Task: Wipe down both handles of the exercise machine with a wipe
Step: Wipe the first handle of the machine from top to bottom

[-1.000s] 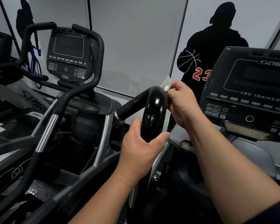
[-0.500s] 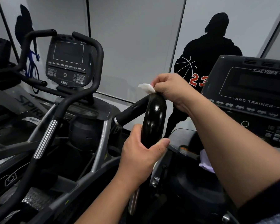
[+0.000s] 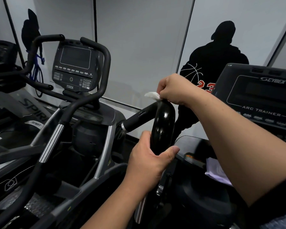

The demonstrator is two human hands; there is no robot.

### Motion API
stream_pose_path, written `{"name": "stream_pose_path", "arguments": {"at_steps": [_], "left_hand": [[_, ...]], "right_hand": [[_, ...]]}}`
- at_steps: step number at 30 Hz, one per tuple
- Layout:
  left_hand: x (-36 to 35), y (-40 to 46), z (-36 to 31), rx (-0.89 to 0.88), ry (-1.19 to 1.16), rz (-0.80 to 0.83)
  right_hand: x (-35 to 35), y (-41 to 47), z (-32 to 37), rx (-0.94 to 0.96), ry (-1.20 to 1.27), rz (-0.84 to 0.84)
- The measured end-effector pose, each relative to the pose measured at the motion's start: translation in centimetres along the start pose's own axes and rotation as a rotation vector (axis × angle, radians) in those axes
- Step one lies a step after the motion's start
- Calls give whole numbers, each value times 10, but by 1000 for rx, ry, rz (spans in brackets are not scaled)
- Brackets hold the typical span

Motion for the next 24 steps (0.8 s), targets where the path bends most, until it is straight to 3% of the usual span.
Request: {"name": "stream_pose_path", "arguments": {"at_steps": [8,24], "left_hand": [[-1,1,5,9,-39,2],[1,2,4,-4,-27,24]], "right_hand": [[0,8,0,-4,-189,74],[-13,-2,29,69,-270,145]]}}
Point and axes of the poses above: each hand's wrist, its own y-axis towards the middle knuckle, its own x-axis out of the back of the hand, z = x × y, the point moved 5 cm from there along y, towards the middle knuckle, and after that the axes turned 10 degrees about -x, right-handed, at the moved point
